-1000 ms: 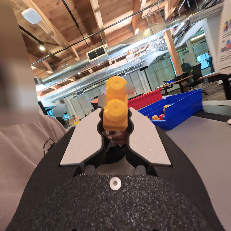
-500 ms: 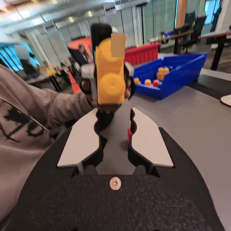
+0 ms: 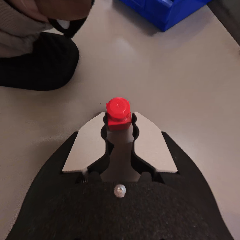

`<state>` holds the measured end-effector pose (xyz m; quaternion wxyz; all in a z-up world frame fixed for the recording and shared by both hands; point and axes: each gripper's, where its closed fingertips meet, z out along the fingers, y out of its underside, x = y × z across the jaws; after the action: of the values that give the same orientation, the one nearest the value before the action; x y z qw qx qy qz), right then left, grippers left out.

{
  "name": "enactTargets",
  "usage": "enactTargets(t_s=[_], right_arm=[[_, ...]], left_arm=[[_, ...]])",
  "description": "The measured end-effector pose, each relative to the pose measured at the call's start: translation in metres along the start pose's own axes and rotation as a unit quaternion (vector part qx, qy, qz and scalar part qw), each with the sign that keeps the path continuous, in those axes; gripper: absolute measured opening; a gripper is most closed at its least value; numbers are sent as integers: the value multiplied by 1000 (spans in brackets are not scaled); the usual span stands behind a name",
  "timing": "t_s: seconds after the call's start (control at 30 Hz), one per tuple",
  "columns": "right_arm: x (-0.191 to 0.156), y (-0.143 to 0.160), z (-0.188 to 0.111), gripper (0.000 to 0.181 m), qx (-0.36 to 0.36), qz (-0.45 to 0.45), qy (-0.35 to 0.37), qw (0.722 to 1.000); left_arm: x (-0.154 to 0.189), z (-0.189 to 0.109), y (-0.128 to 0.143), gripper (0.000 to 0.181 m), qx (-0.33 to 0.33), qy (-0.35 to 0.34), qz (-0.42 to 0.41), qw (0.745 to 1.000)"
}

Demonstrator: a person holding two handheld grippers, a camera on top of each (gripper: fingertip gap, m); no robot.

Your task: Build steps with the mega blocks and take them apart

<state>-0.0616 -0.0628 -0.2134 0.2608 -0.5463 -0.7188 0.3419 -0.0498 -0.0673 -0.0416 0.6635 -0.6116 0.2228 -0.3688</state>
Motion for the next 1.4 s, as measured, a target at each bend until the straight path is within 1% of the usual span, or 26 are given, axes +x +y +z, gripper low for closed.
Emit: enactTargets(t_s=[0.03,0.1,0.17,0.2,0.27,0.33,0.4,0.43,0.47,0.53,0.63,0.73,0.8,0.9,1.03,1.17,1.27,1.37,1.4], right_arm=[[0,1,-1,35,3,5,-5,1000],[5,1,-7,35,16,15,-2,1000],[12,-8,-20,35,53,31,3,998],[17,-17,-31,35,87,39,5,995],[28,-41,-63,35,179,59,7,982],[37,-69,-108,35,298,70,2,952],[42,-89,-155,35,412,80,-9,907],[41,-97,-176,35,458,87,-27,884],[37,-102,-190,35,490,94,-50,865],[25,-109,-199,35,518,96,-84,846],[2,-115,-184,35,515,96,-129,842],[-11,-111,-155,36,455,73,-131,878],[-13,-110,-152,35,439,74,-138,885],[-16,-101,-142,35,384,55,-135,912],[-21,-88,-132,36,341,61,-155,925],[-33,-68,-120,36,284,27,-172,943],[-31,-67,-121,35,295,27,-162,941],[-27,-75,-126,36,323,32,-140,935],[-27,-77,-129,40,333,32,-136,933]], left_arm=[[0,0,0,39,-1,2,-2,1000],[0,0,1,39,-2,2,-2,1000],[1,1,1,39,0,4,-2,1000],[2,2,1,39,3,4,-3,1000],[4,3,0,39,7,8,-7,1000],[6,4,-1,38,13,15,-13,1000],[8,6,-1,38,16,22,-20,999],[10,8,0,38,16,25,-22,999],[11,10,1,38,15,28,-23,999],[15,14,4,38,12,34,-25,999],[19,19,8,38,4,40,-26,999],[23,21,10,38,-4,47,-23,999],[23,20,12,38,-16,49,-26,998],[23,17,18,38,-51,54,-22,997],[26,15,31,37,-91,66,-18,993],[32,12,47,37,-141,89,-2,986],[30,14,47,37,-135,84,7,987],[30,14,40,38,-111,82,16,990],[30,13,37,38,-100,81,15,992]])
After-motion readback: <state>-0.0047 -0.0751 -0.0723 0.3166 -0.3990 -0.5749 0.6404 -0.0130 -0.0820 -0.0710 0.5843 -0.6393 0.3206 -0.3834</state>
